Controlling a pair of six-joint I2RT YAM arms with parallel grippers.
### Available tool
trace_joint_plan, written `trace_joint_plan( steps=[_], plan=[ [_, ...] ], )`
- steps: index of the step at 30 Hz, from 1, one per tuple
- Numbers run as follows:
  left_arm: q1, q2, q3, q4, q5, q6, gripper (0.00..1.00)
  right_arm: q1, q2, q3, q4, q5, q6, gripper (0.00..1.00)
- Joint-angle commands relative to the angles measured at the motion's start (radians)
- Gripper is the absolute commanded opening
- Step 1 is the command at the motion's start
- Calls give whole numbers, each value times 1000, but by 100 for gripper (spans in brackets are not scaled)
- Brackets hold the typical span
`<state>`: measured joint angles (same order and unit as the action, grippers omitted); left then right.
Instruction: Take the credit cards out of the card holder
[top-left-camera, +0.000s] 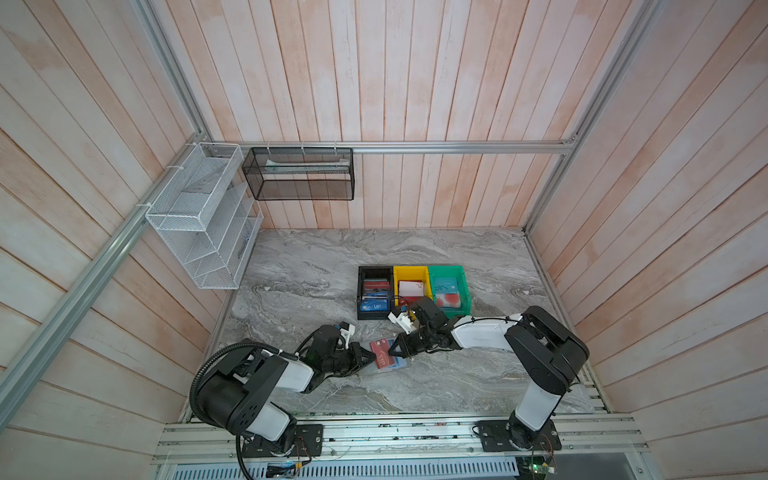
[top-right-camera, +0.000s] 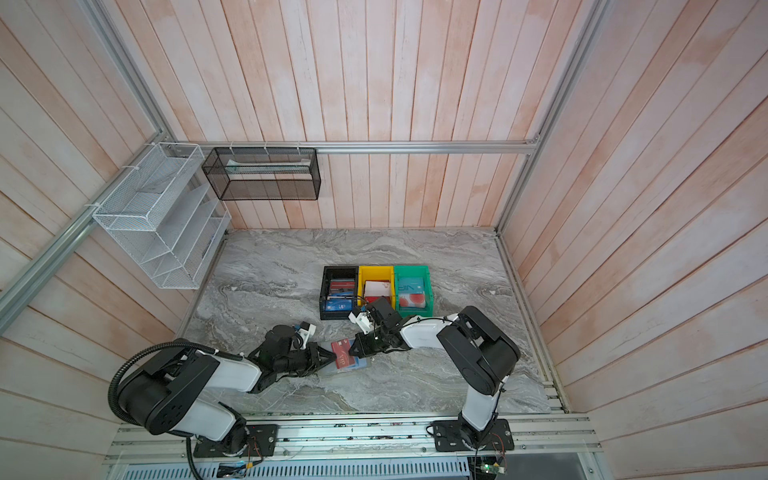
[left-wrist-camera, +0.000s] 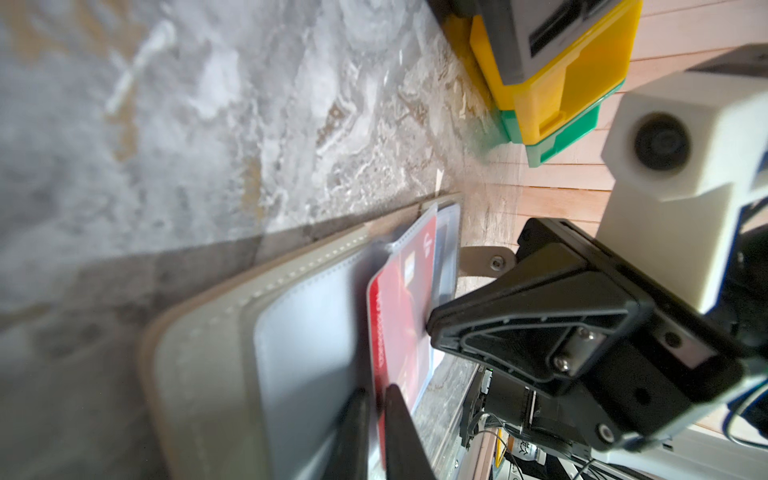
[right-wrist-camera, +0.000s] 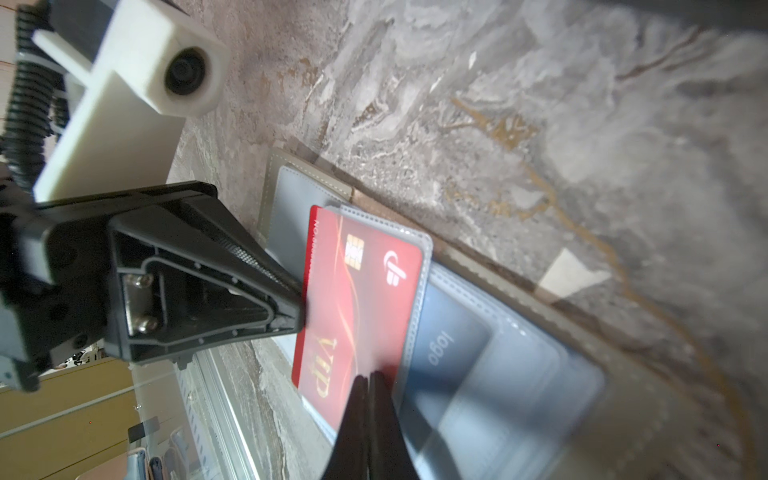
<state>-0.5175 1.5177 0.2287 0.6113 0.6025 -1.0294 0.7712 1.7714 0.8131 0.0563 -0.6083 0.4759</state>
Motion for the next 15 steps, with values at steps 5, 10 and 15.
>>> trace_joint_plan(
  steps=[5,10,15],
  plan=[
    [2,15,-14,-31,-21,3,5,-4,25,-47,-88,64,10,0],
    [2,15,-12,-33,-23,3,4,-5,23,-51,-90,61,9,0],
    [2,16,-11,-31,-24,3,0,-9,16,-61,-86,58,9,0]
  ],
)
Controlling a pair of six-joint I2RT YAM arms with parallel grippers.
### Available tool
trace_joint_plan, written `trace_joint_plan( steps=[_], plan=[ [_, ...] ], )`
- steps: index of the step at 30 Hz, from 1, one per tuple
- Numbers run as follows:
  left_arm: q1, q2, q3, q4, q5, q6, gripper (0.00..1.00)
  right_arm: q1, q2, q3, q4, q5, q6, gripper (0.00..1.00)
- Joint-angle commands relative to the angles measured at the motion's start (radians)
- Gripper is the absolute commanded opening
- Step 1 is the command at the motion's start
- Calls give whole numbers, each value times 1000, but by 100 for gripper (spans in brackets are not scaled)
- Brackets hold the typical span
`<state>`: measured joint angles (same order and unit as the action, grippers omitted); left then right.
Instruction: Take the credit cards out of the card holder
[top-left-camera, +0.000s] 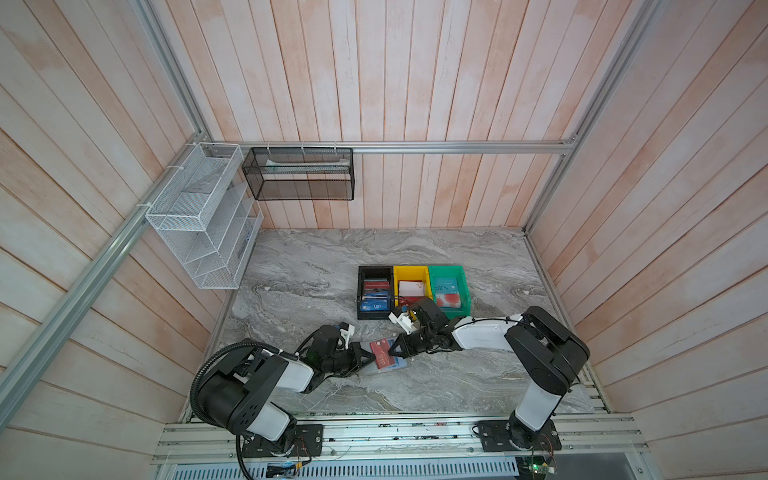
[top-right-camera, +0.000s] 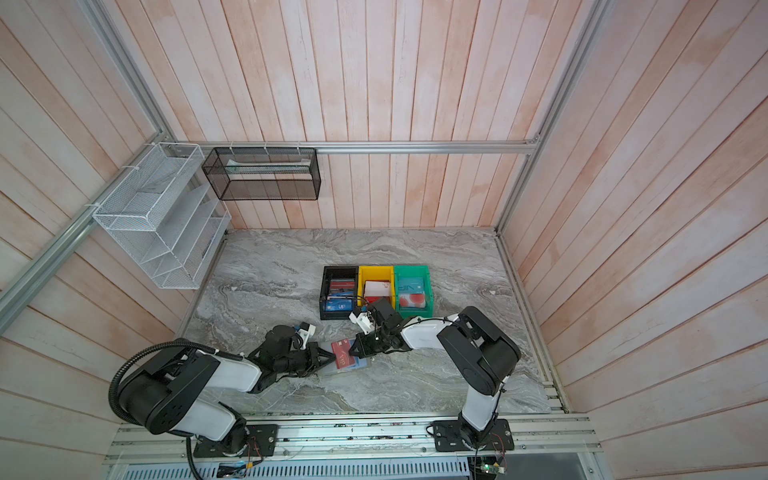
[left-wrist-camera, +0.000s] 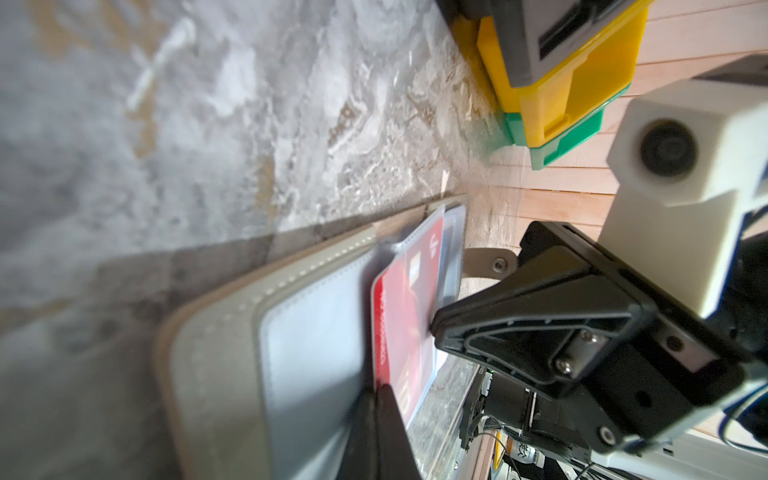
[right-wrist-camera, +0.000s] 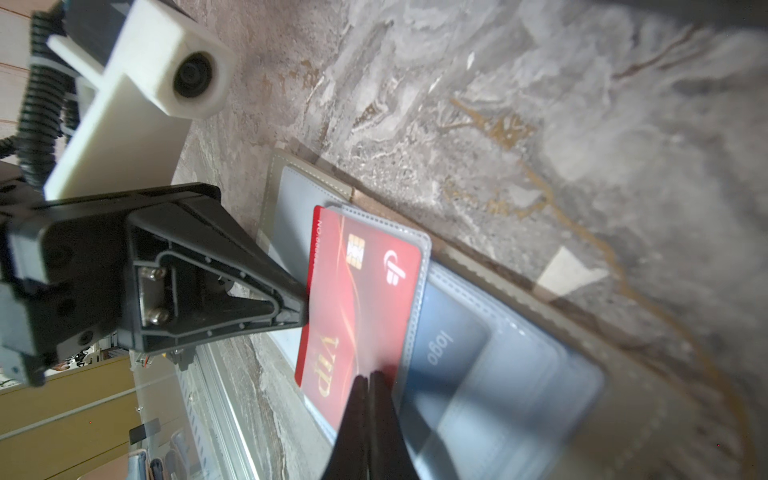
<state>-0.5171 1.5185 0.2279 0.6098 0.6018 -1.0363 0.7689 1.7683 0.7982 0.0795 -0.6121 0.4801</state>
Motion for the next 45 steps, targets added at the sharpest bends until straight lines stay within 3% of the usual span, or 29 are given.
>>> trace_joint_plan(
  steps=[1,13,31,45],
  plan=[
    [2,16,-10,-30,-23,10,0,-8,18,-48,-107,59,5,0],
    [5,-1,-11,-51,-11,28,0,-27,-11,-58,-122,53,2,0],
    [79,-273,-24,-343,-41,93,0,-46,-27,-50,-152,30,-25,0],
    [97,-482,-30,-488,-71,101,0,-80,-134,-8,-178,-144,-59,13]
  ],
)
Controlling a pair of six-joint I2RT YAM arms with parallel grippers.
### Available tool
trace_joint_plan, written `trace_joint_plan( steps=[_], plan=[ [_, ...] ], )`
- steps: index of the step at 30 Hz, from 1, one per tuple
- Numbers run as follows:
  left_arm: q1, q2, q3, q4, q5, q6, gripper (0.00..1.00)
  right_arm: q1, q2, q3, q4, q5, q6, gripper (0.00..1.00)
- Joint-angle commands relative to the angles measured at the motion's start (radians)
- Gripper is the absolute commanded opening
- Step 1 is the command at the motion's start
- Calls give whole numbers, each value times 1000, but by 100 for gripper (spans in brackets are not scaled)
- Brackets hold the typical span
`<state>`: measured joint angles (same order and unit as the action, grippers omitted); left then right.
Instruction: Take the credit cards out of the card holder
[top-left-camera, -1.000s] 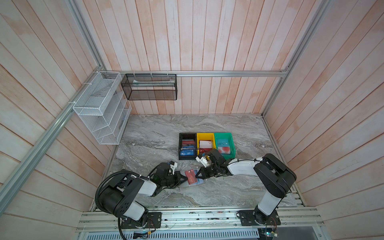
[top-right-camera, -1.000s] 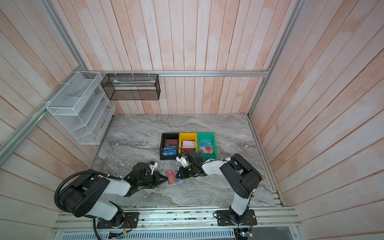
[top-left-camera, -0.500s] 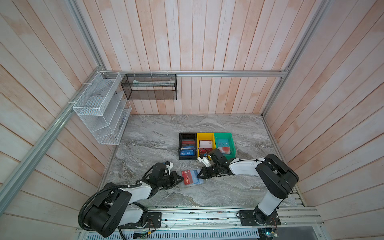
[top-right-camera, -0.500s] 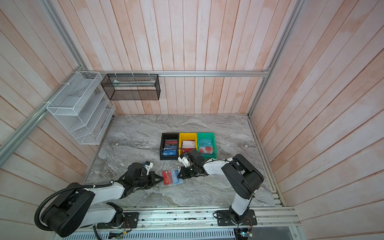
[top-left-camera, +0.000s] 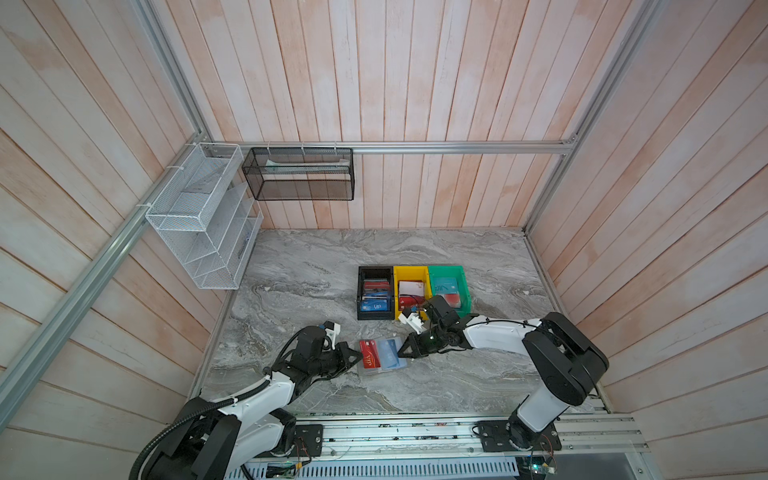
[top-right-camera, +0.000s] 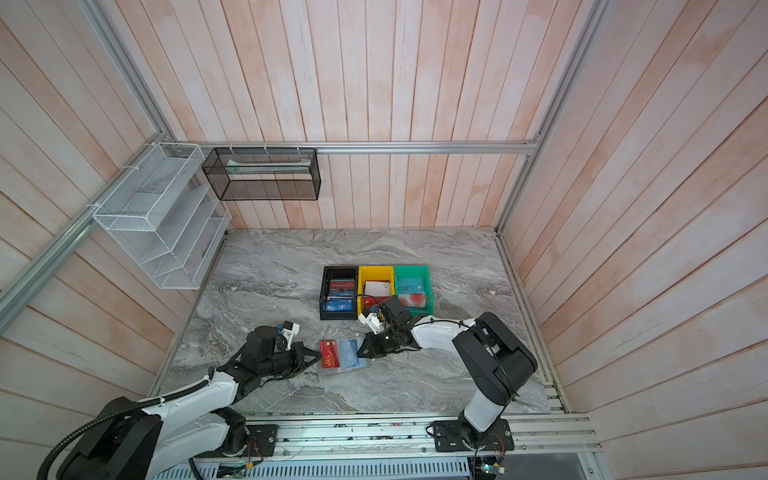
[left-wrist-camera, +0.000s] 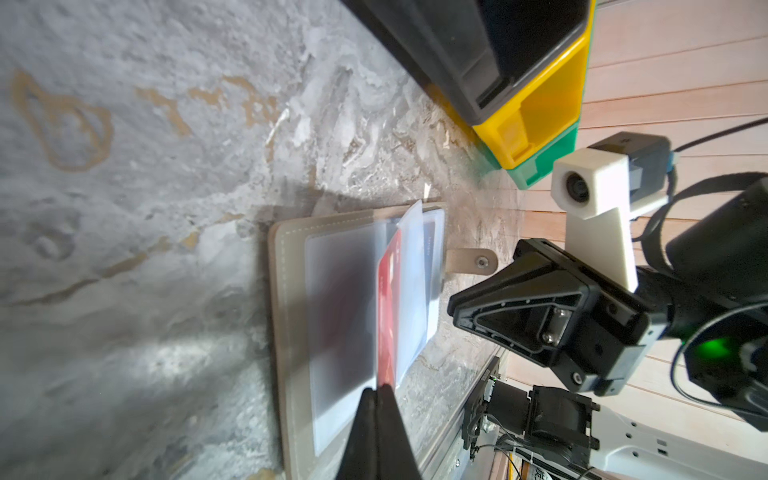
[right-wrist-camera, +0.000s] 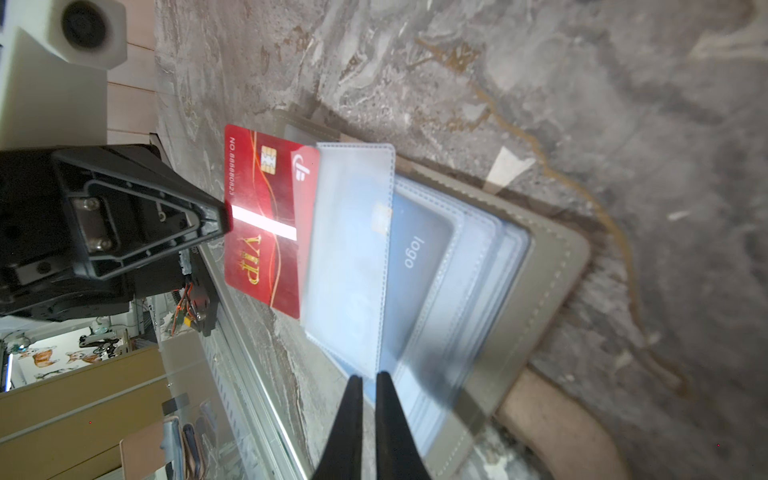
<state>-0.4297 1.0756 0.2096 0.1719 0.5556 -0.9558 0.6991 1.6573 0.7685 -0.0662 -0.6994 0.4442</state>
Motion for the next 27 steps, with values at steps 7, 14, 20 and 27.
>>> trace_joint_plan(
  steps=[7,14,20,27],
  plan=[
    [17,-111,-9,-123,-46,25,0,-16,-3,25,4,-155,-20,21],
    [18,-137,-43,32,34,-21,0,-16,37,38,68,-233,7,24],
    [18,-83,-61,225,112,-53,0,-15,91,70,113,-285,22,27],
    [16,19,-89,410,153,-90,0,-15,143,117,143,-310,41,29]
  ],
)
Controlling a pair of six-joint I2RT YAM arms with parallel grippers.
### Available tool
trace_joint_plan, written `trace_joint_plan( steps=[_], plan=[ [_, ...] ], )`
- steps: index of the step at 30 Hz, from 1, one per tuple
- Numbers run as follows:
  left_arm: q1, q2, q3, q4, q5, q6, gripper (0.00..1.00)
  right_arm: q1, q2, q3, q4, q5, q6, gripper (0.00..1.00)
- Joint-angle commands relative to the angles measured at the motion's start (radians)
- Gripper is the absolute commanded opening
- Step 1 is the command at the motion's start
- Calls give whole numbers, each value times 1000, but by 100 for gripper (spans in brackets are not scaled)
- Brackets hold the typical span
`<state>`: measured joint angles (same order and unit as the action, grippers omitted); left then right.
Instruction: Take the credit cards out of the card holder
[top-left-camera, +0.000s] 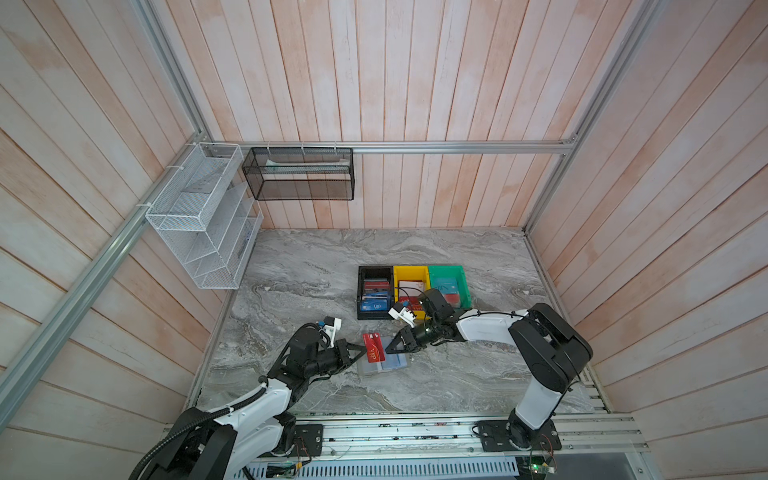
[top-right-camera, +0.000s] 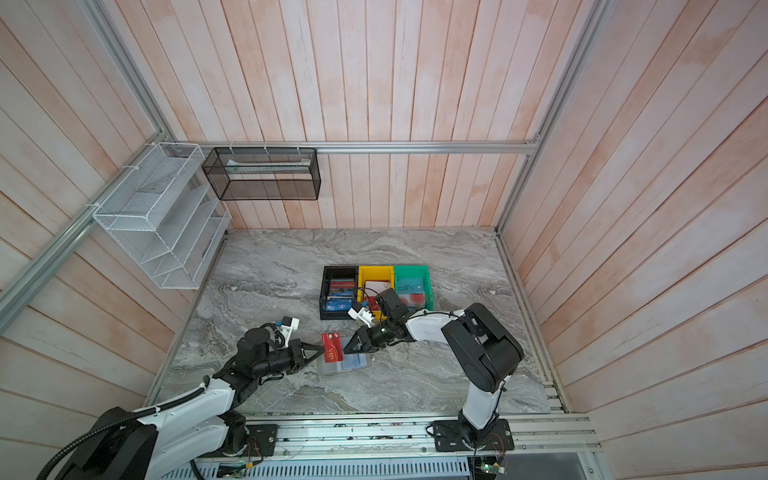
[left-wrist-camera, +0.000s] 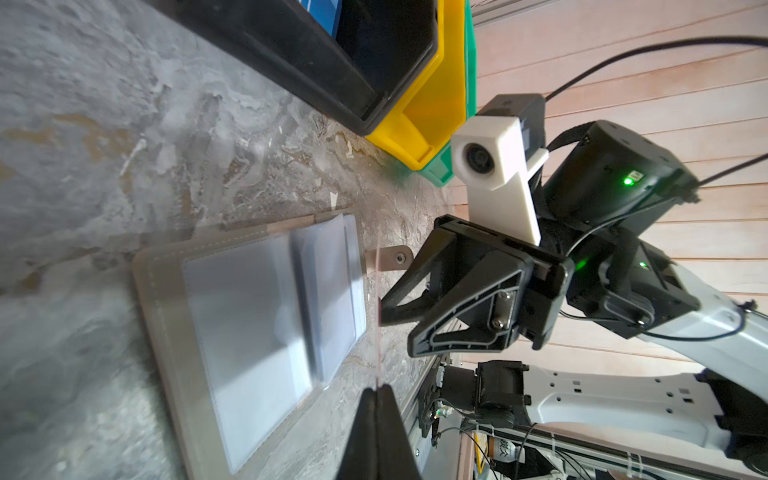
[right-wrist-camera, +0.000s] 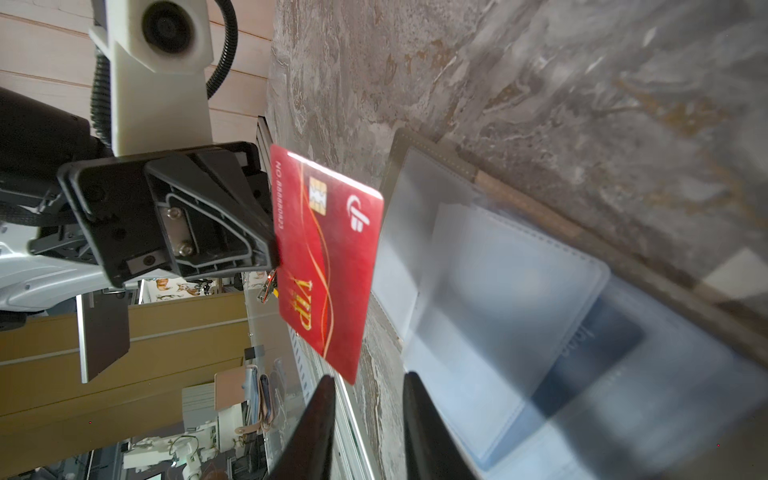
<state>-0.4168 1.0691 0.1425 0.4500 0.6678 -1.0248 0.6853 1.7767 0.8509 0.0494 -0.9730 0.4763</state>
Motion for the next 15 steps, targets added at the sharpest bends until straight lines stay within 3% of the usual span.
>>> trace_joint_plan(
  steps=[1,15],
  plan=[
    [3,32,-23,142,39,-23,0,-2,31,41,31,-38,9,30],
    [-4,62,-15,164,26,-20,0,3,74,56,124,-87,62,29]
  ],
)
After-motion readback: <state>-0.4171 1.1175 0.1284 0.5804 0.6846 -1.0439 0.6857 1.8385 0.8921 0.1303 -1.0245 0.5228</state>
